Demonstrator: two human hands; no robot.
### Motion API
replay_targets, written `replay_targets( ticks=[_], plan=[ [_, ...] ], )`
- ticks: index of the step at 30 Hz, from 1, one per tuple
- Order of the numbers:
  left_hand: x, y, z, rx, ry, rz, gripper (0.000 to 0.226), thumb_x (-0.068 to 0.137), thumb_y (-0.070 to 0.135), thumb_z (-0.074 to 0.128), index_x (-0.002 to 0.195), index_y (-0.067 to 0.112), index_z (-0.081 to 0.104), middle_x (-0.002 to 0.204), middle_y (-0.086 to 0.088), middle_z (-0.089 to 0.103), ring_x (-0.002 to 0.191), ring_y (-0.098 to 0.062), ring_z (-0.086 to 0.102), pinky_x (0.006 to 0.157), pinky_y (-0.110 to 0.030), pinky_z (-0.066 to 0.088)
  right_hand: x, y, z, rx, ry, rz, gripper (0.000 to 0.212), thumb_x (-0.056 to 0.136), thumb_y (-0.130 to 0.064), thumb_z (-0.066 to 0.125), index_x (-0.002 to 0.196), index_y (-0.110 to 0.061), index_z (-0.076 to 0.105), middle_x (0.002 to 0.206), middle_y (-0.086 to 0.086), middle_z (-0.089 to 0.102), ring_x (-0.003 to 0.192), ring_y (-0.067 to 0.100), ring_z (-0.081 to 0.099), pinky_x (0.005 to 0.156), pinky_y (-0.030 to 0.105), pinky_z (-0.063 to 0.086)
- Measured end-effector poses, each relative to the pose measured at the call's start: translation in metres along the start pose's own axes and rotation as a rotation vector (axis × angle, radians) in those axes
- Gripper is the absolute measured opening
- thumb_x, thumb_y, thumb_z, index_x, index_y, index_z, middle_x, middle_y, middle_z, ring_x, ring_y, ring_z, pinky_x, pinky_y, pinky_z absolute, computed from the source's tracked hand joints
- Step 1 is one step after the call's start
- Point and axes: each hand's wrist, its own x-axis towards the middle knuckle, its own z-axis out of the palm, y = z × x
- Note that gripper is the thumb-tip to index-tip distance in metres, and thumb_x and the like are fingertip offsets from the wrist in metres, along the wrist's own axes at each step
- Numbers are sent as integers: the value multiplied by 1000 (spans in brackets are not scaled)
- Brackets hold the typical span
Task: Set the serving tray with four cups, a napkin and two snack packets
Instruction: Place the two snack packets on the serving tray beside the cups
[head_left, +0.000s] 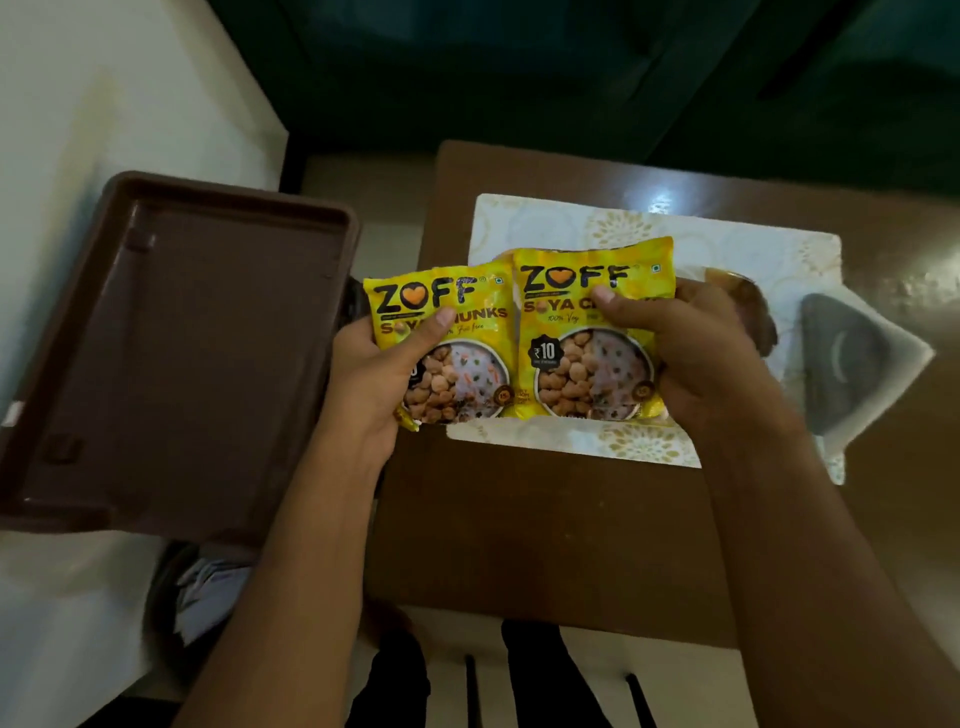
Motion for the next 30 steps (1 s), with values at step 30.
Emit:
replay_targets(
  ticks=[30],
  plan=[
    [44,-17,65,146,75,-46,18,86,28,84,101,20,78,105,-2,83,98,-23,81,89,-44,65,49,20,-179,-2,241,-3,5,84,-22,85,88,-20,82,99,2,84,93,25,81,82,46,65]
  ],
)
